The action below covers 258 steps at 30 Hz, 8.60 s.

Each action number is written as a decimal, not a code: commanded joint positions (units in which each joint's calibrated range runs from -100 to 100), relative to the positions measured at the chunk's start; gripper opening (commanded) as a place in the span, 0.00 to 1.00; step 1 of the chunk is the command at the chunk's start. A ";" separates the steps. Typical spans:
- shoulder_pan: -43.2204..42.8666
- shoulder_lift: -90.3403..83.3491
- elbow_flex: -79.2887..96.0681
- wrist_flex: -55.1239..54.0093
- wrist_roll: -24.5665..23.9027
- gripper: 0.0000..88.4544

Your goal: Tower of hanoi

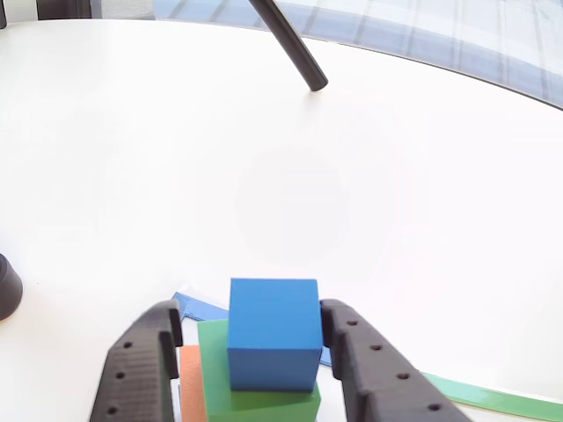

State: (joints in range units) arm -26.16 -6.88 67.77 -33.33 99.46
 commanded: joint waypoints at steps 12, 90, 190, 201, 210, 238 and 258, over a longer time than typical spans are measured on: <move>0.27 -18.76 -2.77 12.69 0.54 0.27; 25.87 -72.37 -8.14 67.42 -114.93 0.00; 34.88 -92.96 30.59 92.52 -174.44 0.00; 34.88 -92.96 30.59 92.52 -174.44 0.00; 34.88 -92.96 30.59 92.52 -174.44 0.00; 34.88 -92.96 30.59 92.52 -174.44 0.00; 34.88 -92.96 30.59 92.52 -174.27 0.00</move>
State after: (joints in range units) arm 8.02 -99.07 98.58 58.89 -74.64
